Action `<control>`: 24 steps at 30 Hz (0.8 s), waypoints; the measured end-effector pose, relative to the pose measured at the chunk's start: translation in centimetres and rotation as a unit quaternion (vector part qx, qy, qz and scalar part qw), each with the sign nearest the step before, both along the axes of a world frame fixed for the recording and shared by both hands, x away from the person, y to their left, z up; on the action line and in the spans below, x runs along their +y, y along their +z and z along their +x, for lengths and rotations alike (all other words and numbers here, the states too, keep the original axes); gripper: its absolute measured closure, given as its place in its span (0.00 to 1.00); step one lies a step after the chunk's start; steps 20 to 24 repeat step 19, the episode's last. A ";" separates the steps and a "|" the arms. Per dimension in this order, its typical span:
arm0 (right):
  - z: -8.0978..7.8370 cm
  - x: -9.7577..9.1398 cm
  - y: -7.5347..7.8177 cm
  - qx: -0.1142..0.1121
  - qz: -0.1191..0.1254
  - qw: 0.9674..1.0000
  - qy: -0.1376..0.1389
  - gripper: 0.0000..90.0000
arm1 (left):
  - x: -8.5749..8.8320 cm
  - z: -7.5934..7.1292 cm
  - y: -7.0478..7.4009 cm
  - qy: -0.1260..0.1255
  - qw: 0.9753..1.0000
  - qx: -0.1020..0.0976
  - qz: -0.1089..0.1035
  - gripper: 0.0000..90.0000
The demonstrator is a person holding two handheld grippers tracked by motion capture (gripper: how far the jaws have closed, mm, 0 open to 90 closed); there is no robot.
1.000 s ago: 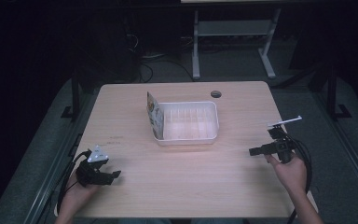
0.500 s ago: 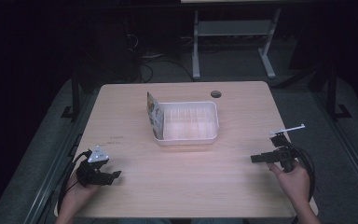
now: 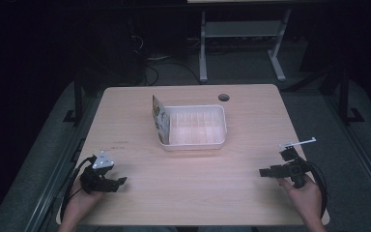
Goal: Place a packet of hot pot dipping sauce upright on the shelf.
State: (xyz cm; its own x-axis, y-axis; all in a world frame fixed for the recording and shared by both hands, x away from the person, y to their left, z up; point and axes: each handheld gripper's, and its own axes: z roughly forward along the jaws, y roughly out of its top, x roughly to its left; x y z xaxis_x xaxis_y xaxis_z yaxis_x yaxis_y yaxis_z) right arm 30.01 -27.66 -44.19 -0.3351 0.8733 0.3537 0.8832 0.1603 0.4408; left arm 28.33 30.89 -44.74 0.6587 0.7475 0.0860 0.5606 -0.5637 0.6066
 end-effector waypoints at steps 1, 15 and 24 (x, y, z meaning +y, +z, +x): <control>-0.2 0.0 -0.1 -0.001 0.001 1.000 0.000 0.45 | 0.0 0.0 0.0 -0.001 1.000 0.000 0.001 0.30; -2.4 0.9 -0.6 -0.027 -0.002 0.999 0.017 0.44 | -0.6 -0.1 0.1 -0.010 1.000 -0.002 0.003 0.30; -3.1 1.3 -0.7 -0.035 -0.013 0.999 0.024 0.42 | -0.7 0.0 0.1 -0.012 1.000 -0.003 0.006 0.30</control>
